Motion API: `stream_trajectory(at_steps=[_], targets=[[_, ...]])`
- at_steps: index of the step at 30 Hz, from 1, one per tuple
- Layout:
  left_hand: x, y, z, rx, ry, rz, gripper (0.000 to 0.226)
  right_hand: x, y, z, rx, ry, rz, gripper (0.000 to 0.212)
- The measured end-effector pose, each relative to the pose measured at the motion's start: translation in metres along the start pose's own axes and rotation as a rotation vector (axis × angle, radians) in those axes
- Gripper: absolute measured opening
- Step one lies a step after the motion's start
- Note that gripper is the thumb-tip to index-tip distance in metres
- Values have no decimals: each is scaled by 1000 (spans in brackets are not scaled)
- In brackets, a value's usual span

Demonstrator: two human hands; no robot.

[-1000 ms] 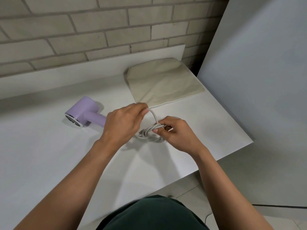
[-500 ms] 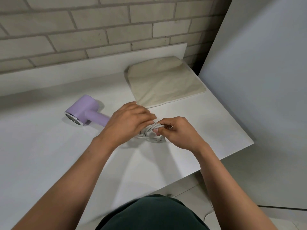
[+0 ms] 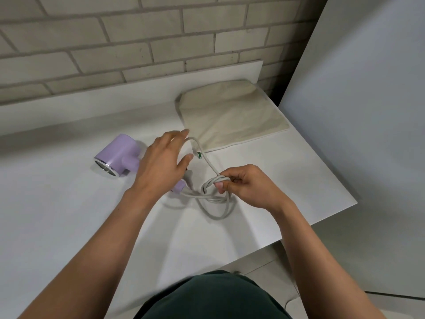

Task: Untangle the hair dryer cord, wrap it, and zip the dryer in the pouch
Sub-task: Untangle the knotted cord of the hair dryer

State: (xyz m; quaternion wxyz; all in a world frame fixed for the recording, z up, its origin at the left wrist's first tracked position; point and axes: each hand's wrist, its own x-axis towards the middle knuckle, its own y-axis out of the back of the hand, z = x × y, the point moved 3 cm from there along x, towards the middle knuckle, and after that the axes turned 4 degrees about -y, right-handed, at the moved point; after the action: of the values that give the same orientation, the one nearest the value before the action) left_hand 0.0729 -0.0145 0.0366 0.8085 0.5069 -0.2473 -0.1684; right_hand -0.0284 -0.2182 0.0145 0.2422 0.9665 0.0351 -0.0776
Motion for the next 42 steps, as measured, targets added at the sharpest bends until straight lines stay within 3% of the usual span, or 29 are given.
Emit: stream_trajectory(at_steps=[2,4,7,13,18,20,22,25,27,29,31,36,42], targets=[[-2,0,9,15,-240,4,68,1,2,1,-4,1,4,8],[-3,-4,18,63,-466,-29,57,1,4,2,2,5,0,7],[-1,-9,25,125,-540,-9,38,0,4,1,3,11,3,9],[-1,2,23,95,-240,268,39,-4,8,-4,67,5,65,19],[0,8,22,-53,106,171,42,1,3,-4,21,-4,56,13],[3,5,15,-7,111,101,36,1,2,1,-2,-17,52,14],[4,5,13,3,-16,75,30,0,1,4,6,-30,40,14],[4,4,20,74,-365,-3,50,-3,1,1,20,-28,16,15],[4,0,29,113,-557,-46,40,-4,0,-1,37,-19,6,15],[5,-3,33,130,-611,-60,42,-5,1,-4,55,-8,4,16],[8,-4,34,144,-545,-10,43,-8,3,-5,86,-25,33,17],[7,11,29,-22,-121,217,35,-11,2,-5,177,-58,89,15],[9,1,17,1,23,25,26,-11,-7,-2,207,-72,143,16]])
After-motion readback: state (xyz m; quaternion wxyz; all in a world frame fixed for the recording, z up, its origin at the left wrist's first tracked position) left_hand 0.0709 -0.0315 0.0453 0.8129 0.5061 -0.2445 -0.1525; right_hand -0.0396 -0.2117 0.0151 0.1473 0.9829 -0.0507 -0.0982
